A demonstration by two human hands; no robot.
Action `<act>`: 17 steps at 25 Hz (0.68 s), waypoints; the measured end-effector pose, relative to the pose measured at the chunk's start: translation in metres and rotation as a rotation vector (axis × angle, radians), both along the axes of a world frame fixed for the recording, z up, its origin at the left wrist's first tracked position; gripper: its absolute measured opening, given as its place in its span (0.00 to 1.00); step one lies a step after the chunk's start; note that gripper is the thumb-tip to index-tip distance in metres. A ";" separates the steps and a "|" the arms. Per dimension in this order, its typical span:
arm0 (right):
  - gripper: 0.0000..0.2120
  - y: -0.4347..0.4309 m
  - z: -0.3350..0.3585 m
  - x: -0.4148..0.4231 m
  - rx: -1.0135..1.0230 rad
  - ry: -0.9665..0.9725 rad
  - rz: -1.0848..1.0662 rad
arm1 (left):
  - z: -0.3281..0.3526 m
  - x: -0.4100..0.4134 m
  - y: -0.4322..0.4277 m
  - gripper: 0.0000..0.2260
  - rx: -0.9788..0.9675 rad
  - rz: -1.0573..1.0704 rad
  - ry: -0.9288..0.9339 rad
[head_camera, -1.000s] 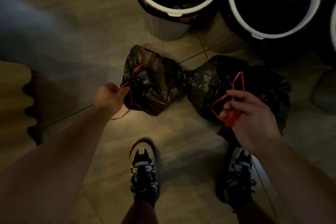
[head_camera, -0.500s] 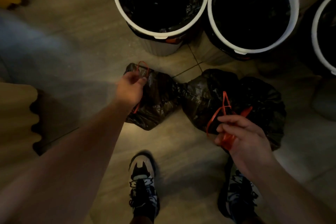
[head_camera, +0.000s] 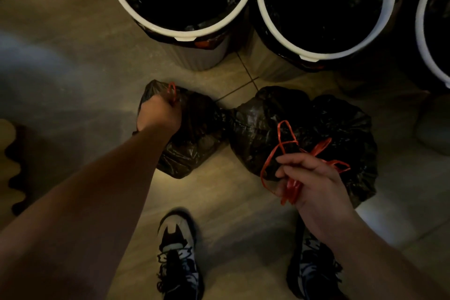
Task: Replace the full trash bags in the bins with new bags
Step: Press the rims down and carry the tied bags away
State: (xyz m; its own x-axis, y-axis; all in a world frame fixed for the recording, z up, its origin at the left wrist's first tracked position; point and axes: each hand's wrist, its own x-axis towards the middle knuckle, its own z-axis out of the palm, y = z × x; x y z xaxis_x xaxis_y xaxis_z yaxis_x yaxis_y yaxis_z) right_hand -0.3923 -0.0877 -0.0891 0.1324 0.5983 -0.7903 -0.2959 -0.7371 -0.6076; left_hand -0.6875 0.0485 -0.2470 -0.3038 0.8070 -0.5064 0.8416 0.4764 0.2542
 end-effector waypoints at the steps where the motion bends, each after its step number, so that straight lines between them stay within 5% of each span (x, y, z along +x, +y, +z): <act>1: 0.15 0.000 0.002 0.000 0.001 0.002 -0.001 | 0.007 0.002 -0.002 0.18 0.055 0.031 -0.034; 11: 0.10 0.005 0.055 0.009 -0.009 -0.130 -0.034 | 0.114 0.008 -0.043 0.08 0.207 0.548 -0.505; 17: 0.12 -0.006 0.092 0.030 0.000 -0.214 -0.050 | 0.195 0.027 -0.088 0.03 0.219 0.650 -0.734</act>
